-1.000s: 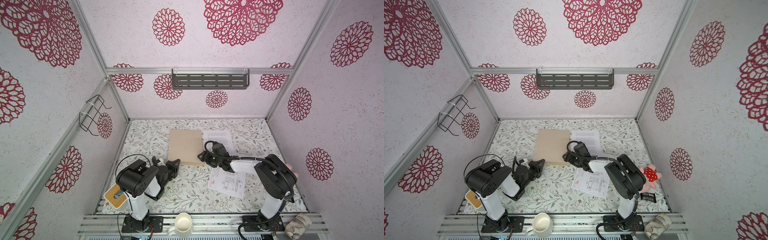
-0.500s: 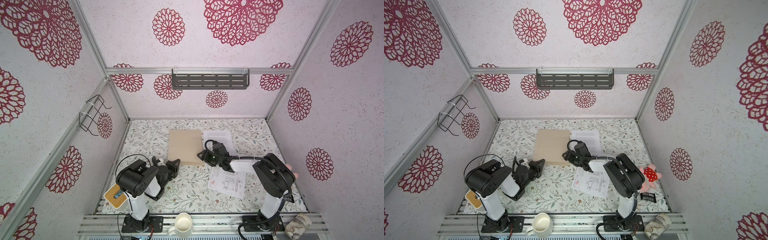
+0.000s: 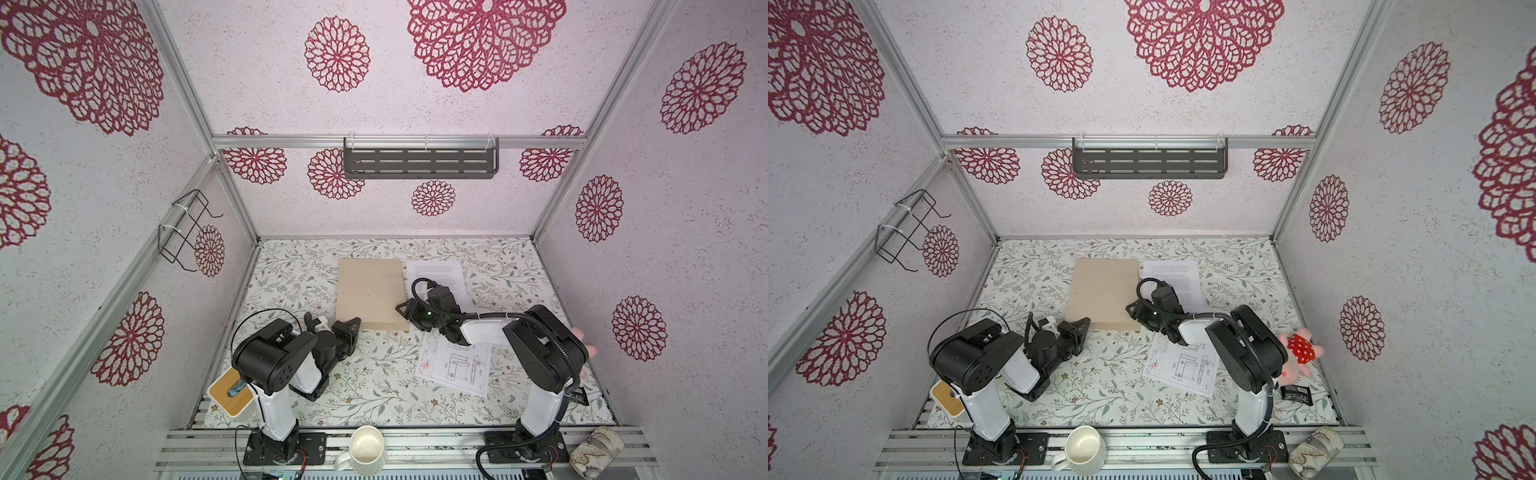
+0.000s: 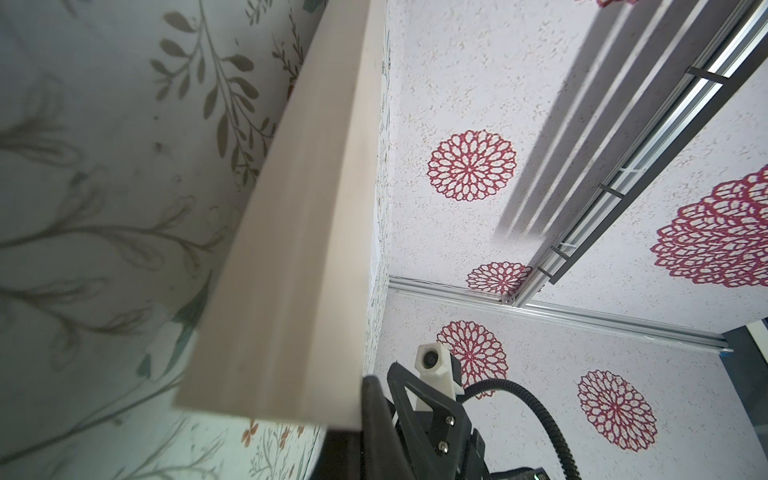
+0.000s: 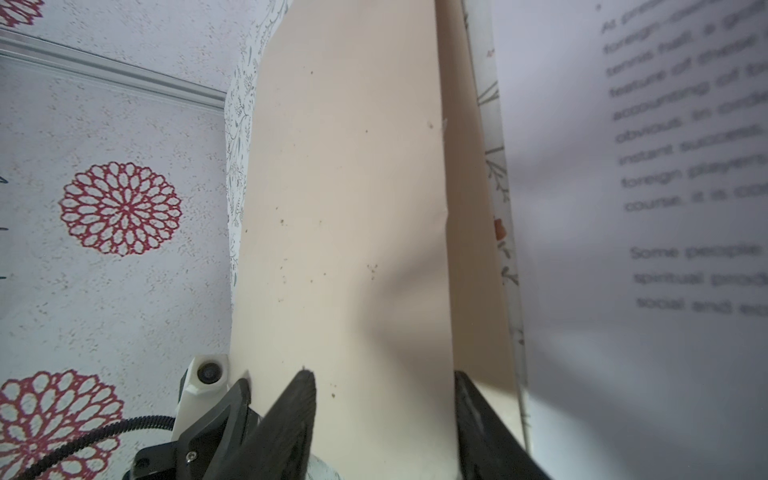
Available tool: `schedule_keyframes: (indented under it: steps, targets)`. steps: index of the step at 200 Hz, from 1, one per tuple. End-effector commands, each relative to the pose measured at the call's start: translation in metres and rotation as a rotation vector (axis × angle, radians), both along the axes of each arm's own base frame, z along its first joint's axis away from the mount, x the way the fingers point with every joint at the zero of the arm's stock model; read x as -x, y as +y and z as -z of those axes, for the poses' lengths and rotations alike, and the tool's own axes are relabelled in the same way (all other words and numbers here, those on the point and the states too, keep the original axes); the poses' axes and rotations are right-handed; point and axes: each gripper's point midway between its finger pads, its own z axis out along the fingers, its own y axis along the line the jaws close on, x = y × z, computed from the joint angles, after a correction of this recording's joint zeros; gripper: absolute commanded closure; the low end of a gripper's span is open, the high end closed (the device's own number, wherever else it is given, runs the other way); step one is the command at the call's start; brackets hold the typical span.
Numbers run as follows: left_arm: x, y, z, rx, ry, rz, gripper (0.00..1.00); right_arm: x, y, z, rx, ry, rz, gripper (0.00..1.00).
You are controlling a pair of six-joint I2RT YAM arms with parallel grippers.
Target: Put the files into the folder
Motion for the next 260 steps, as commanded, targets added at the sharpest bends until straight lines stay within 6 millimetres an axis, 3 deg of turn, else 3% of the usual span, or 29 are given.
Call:
schedule_keyframes:
  steps: [1,88,113,138,169,198,229,241,260]
  targets:
    - [-0.002,-0.01,-0.016,0.03,-0.046,0.034,1.0,-0.008,0.008,-0.019,-0.08,-0.05,-0.001,0.51]
    - [0.003,-0.013,0.002,0.017,0.004,0.063,0.93,-0.011,0.002,-0.032,-0.099,-0.084,0.037,0.77]
    - [0.005,-0.014,0.006,0.02,0.018,0.069,0.79,-0.011,0.002,-0.036,-0.094,-0.09,0.039,0.87]
    - [0.004,-0.015,0.0,0.012,-0.006,0.075,0.56,-0.011,0.005,-0.041,-0.08,-0.099,0.034,0.94]
    - [0.003,-0.016,-0.011,-0.019,-0.035,0.085,0.4,-0.012,0.007,-0.047,-0.065,-0.109,0.032,0.97]
    - [0.004,-0.02,-0.014,-0.083,0.002,0.121,0.31,-0.013,0.005,-0.048,-0.051,-0.104,0.043,0.98]
    - [0.013,-0.018,-0.011,-0.217,0.113,0.159,0.05,-0.014,0.005,-0.05,-0.059,-0.096,0.054,0.98]
    - [0.018,-0.016,-0.015,-0.267,0.141,0.174,0.0,-0.015,0.005,-0.052,-0.062,-0.094,0.059,0.98]
    - [0.025,-0.011,-0.023,-0.365,0.181,0.204,0.02,-0.018,0.007,-0.056,-0.06,-0.091,0.067,0.98]
